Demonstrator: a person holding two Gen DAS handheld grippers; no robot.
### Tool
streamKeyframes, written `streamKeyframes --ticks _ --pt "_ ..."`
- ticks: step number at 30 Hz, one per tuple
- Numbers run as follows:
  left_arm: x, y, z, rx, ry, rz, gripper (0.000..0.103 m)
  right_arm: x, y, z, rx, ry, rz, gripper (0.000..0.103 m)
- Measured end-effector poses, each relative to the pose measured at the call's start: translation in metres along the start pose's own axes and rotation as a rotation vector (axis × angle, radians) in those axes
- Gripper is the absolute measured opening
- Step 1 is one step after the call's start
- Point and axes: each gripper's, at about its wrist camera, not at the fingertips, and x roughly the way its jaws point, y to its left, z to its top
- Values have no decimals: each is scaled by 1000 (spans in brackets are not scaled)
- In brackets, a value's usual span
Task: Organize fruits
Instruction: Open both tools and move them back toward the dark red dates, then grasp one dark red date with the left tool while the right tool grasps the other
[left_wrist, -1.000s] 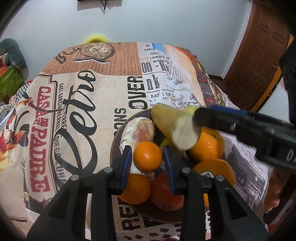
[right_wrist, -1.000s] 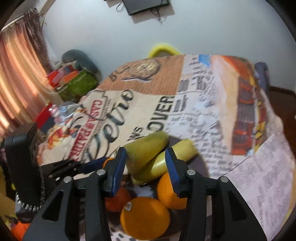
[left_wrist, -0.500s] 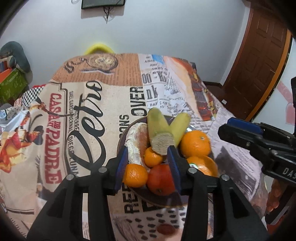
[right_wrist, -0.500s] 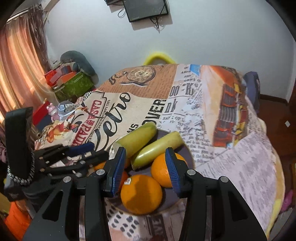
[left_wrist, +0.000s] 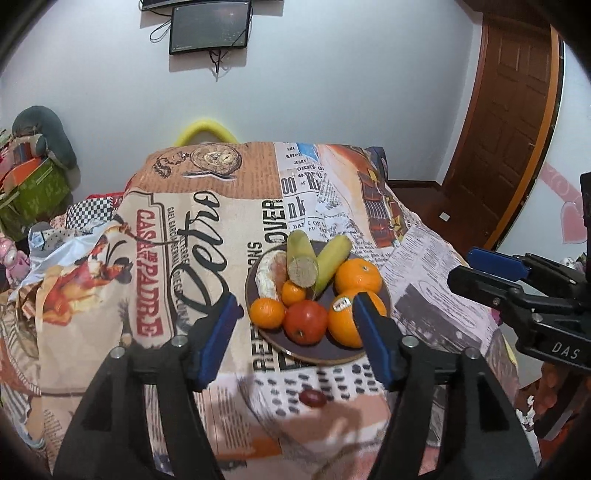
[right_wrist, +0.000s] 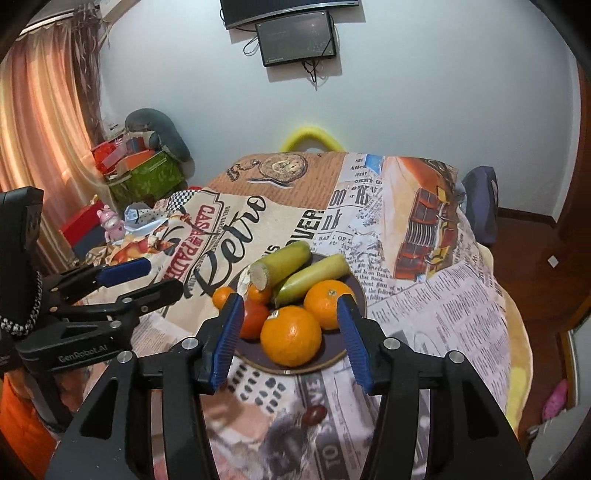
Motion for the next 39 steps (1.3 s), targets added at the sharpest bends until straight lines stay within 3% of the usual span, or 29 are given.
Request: streamKeyframes --ticks 8,20,28,39 --pt "-8 1 -24 4 44 15 70 2 -1 -30 -14 60 -31 49" --pt "43 -4 -67 15 188 -30 70 44 -17 -73 66 226 -13 49" --pt "77 -13 -87 42 274 -75 47 65 -22 -94 91 301 3 46" --pt "86 -9 -93 39 284 -66 31 76 -28 -98 96 307 20 22"
